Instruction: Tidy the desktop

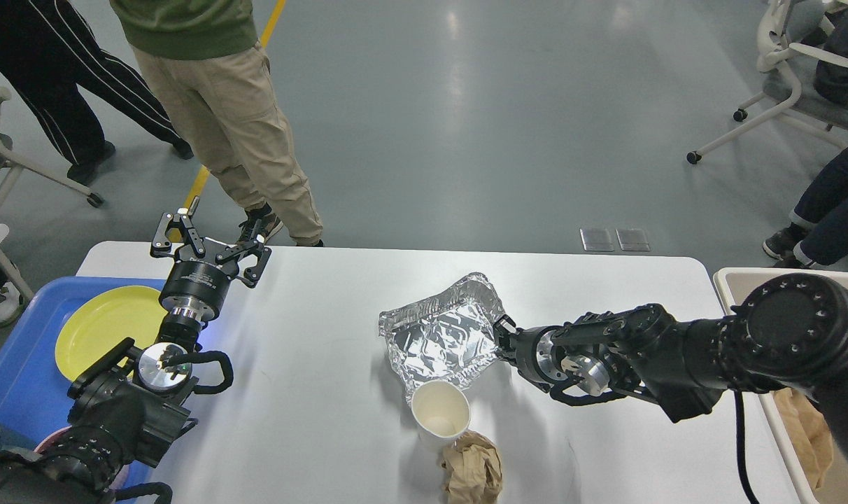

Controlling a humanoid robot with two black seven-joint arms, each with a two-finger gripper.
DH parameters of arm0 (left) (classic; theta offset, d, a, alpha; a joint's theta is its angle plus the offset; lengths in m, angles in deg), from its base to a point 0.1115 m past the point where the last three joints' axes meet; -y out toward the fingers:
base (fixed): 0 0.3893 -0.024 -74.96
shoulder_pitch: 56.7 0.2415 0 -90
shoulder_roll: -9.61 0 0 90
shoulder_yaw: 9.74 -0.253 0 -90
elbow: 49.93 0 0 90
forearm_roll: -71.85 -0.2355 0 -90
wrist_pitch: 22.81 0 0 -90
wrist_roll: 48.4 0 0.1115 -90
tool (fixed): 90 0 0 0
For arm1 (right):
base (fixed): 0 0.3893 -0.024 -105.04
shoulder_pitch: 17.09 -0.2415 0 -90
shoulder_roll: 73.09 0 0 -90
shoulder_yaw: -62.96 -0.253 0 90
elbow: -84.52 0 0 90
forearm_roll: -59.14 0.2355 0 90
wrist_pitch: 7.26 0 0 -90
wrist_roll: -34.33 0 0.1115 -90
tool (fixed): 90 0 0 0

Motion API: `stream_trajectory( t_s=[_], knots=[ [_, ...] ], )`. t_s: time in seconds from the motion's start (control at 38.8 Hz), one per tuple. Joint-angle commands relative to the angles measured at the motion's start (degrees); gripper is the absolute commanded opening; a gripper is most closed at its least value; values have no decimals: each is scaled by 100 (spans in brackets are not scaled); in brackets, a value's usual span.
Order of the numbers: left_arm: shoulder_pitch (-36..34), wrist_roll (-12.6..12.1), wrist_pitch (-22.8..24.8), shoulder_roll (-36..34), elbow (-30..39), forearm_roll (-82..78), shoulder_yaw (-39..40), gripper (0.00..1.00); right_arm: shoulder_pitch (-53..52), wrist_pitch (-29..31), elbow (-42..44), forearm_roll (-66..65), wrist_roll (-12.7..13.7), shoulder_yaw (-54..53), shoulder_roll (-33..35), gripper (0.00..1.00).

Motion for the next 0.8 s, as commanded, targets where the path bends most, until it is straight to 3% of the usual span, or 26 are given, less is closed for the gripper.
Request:
stream_trajectory(
  t_s=[0.0, 0.21, 0.54, 0.7, 0.77],
  knots=[
    [-4, 0, 0, 0, -1, 0, 0, 96, -78, -17, -26, 0, 42, -3, 53, 0],
    [-4, 0, 0, 0, -1, 0, 0, 96, -473, -8, -237, 9, 51, -3, 422, 0],
    [-4, 0, 0, 0, 7, 0, 0, 96, -2116, 185, -1291, -97, 86, 67, 1872, 0],
    [5, 0, 0, 0, -1, 0, 0, 96, -3144, 1054, -1695, -658, 227, 120, 2487, 0],
    [-4, 0, 0, 0, -1, 0, 0, 96, -3882, 1687, -2327, -1369, 218, 164, 2690, 0]
  ],
)
